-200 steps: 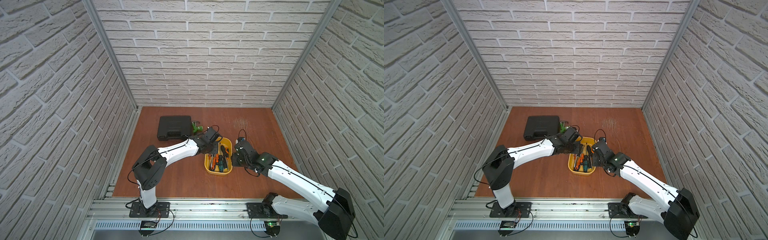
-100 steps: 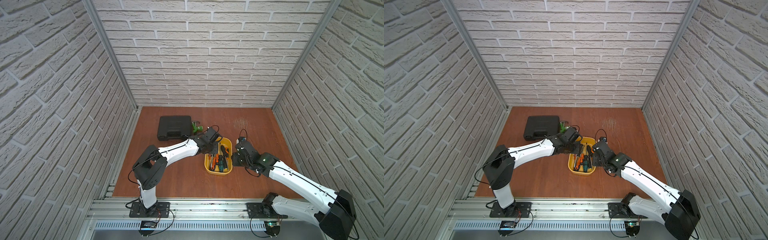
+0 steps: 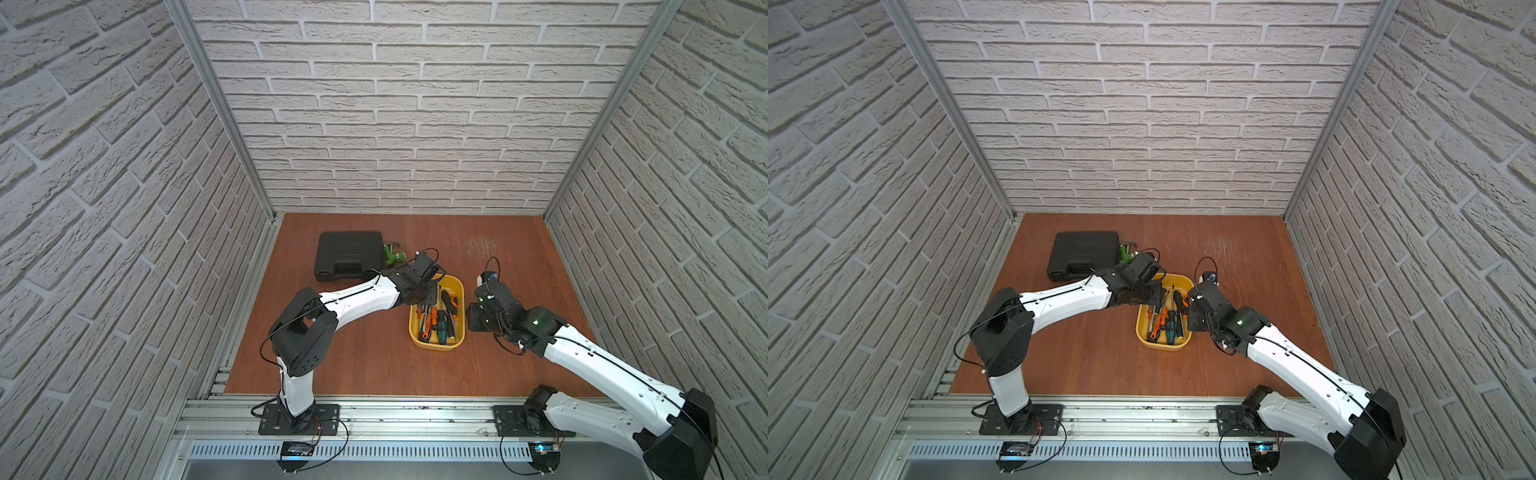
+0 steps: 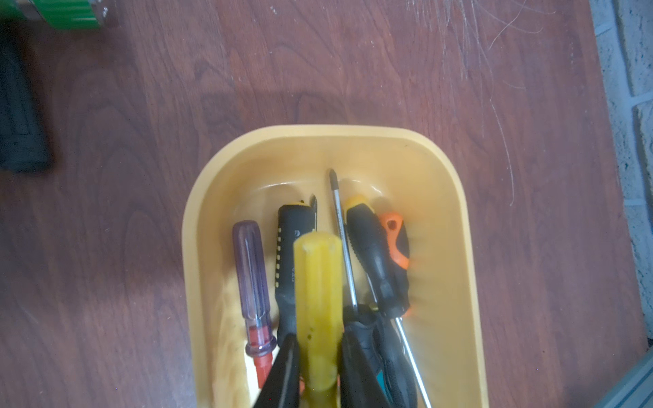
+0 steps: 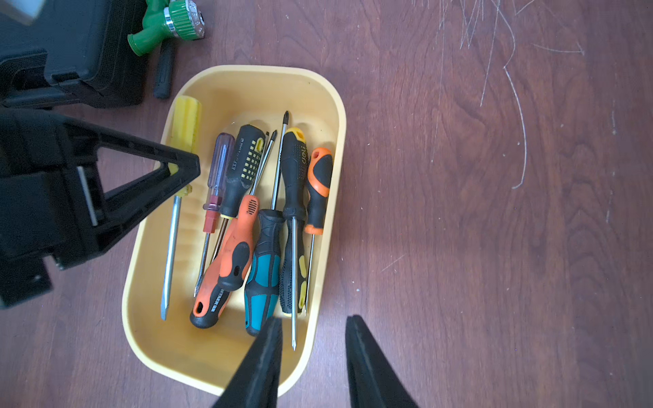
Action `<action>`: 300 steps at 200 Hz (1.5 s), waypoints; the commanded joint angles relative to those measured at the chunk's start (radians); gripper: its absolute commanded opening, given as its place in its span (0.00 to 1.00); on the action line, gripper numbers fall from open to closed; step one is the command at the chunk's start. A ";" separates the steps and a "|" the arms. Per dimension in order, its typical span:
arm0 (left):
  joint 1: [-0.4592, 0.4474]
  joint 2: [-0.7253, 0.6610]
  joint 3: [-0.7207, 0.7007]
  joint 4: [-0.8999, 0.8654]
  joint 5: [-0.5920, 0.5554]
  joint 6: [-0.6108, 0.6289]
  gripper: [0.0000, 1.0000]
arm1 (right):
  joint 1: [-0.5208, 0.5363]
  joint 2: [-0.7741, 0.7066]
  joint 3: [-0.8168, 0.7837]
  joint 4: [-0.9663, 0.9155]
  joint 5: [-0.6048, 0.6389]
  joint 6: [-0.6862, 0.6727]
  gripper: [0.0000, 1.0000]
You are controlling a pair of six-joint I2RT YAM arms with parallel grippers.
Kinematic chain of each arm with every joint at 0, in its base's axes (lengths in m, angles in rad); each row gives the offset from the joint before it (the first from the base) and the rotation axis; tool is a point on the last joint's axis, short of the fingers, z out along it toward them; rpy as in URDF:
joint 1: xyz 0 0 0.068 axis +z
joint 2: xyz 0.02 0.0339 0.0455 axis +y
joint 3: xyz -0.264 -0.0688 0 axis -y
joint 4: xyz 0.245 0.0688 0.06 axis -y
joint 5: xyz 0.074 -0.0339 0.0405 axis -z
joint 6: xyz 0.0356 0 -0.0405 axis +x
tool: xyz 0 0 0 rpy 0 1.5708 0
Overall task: Put the screwdriver on the desktop into the storage box
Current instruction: Place the screwdriver in the storage box.
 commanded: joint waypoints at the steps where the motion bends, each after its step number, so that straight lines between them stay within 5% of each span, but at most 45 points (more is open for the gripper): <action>1: 0.005 0.014 0.024 0.022 0.012 0.017 0.00 | -0.004 -0.013 0.021 -0.003 0.027 -0.011 0.36; 300: 0.010 0.061 0.038 0.030 0.025 0.006 0.00 | -0.018 -0.084 0.013 -0.026 0.038 -0.009 0.37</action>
